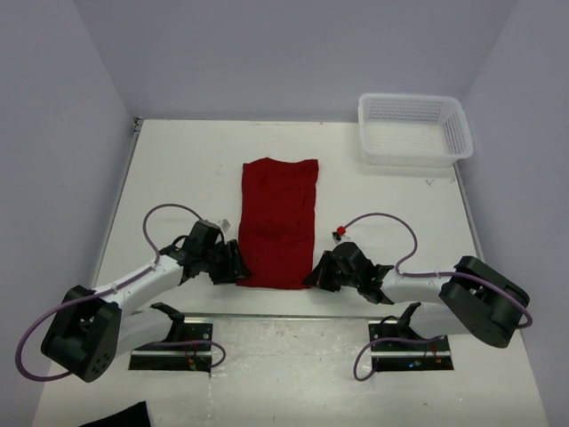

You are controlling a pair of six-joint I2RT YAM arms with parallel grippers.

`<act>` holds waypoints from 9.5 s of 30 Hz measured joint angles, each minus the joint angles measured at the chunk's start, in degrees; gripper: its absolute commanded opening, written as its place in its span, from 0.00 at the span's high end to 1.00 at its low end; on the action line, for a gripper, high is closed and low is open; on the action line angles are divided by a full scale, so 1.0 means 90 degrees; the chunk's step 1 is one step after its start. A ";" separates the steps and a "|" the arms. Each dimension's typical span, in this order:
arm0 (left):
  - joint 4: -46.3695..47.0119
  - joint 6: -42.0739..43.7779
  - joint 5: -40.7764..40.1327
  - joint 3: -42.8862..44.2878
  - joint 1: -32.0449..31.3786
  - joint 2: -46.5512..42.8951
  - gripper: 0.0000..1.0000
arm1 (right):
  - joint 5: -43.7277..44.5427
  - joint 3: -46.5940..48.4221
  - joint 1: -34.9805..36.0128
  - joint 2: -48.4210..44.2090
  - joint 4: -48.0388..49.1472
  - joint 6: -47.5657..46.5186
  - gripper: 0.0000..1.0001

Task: Fold and stack the t-shirts
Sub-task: Grab one side of the 2/3 rectangular tshirt with both arms, then fold the long partially folded tshirt into a neat square, then smooth out wrinkles on the folded tshirt

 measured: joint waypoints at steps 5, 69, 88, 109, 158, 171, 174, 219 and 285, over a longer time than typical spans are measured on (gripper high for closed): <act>-0.0316 -0.0010 -0.0126 -0.0078 0.0000 -0.0304 0.50 | -0.0007 0.0000 0.0000 0.0019 0.0024 0.0000 1.00; -0.1234 -0.0291 0.0182 -0.0240 0.0005 -0.1734 1.00 | 0.1005 0.0636 0.0619 -0.0787 -0.2237 -0.0471 1.00; -0.1484 -0.0192 0.0197 0.0299 0.0007 -0.2069 1.00 | 0.1700 0.2402 0.0709 -0.1882 -0.4660 -0.1501 1.00; -0.1008 0.0260 -0.0748 0.4073 0.0454 0.1897 1.00 | 0.1632 0.6375 -0.1370 0.1362 -0.5680 -0.3725 1.00; -0.0622 0.0401 -0.0243 0.5661 0.1127 0.3041 1.00 | -0.0019 0.8053 -0.2346 0.2730 -0.6305 -0.4923 1.00; -0.1355 0.0019 -0.0481 0.2895 0.0296 -0.0539 1.00 | 0.0891 0.5037 -0.0678 0.0102 -0.6093 -0.3781 1.00; -0.1688 -0.0104 -0.0471 0.2572 0.0282 -0.1316 1.00 | 0.1059 0.4629 -0.0243 -0.0423 -0.6033 -0.3415 1.00; -0.1144 0.0396 -0.1098 0.5957 0.1676 0.4908 0.86 | 0.0053 1.0875 -0.2375 0.6142 -0.6844 -0.5214 0.24; 0.3546 -0.0743 0.3672 0.8565 0.1914 0.8580 1.00 | -0.4396 0.7079 -0.2142 0.5663 -0.3558 -0.2346 1.00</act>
